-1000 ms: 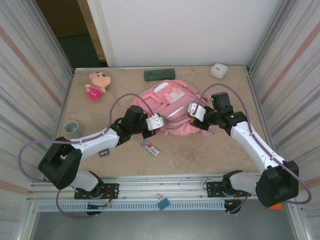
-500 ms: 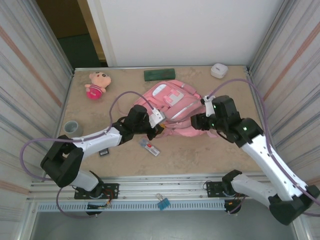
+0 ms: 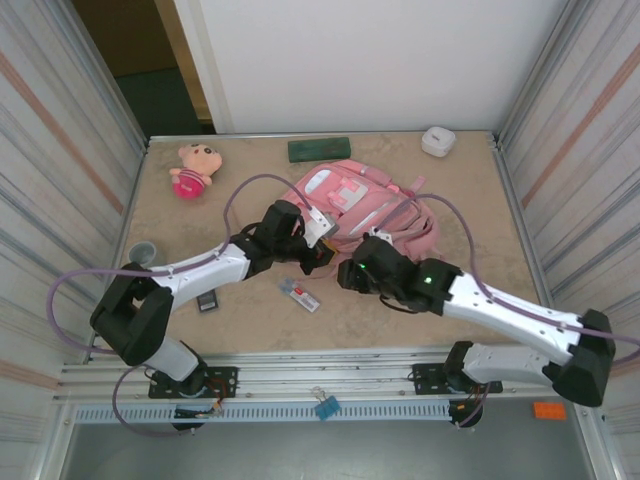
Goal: Pack the student bag
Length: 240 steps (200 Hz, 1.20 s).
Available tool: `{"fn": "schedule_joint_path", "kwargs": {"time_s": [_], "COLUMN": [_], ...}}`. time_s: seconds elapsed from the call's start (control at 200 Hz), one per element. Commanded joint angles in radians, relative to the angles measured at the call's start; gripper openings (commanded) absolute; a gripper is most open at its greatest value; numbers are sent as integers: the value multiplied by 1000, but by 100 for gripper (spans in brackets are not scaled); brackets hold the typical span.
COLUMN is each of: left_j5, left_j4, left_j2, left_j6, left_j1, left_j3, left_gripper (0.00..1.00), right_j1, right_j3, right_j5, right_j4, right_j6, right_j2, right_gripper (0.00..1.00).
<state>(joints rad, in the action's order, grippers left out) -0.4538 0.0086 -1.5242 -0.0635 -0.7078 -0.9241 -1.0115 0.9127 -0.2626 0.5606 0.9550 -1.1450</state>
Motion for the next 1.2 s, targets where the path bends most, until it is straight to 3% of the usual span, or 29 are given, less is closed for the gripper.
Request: {"fn": "schedule_joint_path", "kwargs": {"time_s": [0.0, 0.276, 0.471, 0.661, 0.812, 1.002, 1.082, 1.198], "left_j5": [-74, -107, -121, -78, -64, -7, 21, 67], "left_j4": [2, 4, -7, -65, -86, -131, -154, -165], "left_j2": [12, 21, 27, 46, 66, 81, 82, 84], "left_j6": [64, 59, 49, -12, -38, -104, -146, -219], "left_j1": [7, 11, 22, 44, 78, 103, 109, 113], "left_j3": [-48, -46, -43, -41, -26, -16, -15, 0], "left_gripper": [0, 0, 0, 0, 0, 0, 0, 0], "right_j1": [-11, -42, -41, -34, 8, 85, 134, 224], "right_j3": [49, 119, 175, 178, 136, 104, 88, 50], "right_j5": [-130, -394, -516, -555, -482, -338, -225, 74], "right_j4": [-44, -5, 96, 194, 202, 233, 230, 190], "right_j6": [39, -40, -62, -62, -78, -169, -242, -369], "right_j2": [-69, -218, -305, -269, -197, -84, -29, 30], "right_gripper": [55, 52, 31, 9, 0, 0, 0, 0]}}
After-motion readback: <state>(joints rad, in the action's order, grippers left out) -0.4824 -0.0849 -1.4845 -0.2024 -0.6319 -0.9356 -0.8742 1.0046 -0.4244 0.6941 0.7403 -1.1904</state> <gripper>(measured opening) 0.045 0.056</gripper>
